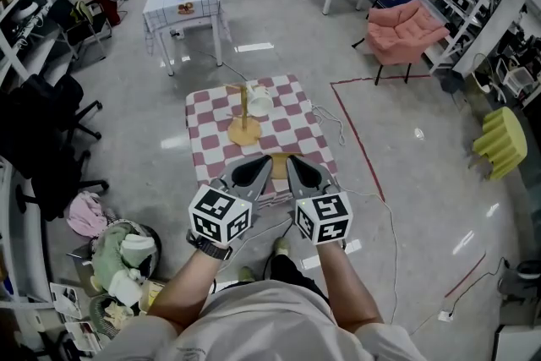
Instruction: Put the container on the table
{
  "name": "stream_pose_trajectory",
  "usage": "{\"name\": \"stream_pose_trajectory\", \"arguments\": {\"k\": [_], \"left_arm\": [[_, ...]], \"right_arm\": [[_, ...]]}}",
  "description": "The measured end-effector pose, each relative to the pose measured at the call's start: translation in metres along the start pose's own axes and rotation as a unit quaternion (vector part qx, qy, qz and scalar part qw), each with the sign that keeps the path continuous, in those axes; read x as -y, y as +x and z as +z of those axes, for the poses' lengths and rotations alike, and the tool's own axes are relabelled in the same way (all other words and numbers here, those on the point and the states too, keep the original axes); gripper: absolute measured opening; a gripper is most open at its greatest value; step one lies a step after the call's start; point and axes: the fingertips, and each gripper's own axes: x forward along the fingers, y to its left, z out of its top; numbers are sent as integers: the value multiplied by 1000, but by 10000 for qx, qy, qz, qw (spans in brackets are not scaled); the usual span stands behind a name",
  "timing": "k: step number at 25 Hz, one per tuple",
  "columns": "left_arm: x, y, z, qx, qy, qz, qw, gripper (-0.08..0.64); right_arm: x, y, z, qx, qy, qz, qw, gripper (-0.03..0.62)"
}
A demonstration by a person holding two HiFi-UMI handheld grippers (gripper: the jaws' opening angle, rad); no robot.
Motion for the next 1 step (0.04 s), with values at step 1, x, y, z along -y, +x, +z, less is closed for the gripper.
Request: {"name": "stream_pose_trajectory", "arguments": {"k": [1], "left_arm": [[0, 0, 0, 4, 1, 1, 10000, 5]], "right_arm": [[0, 0, -1, 6, -1, -2, 10000, 9]]}}
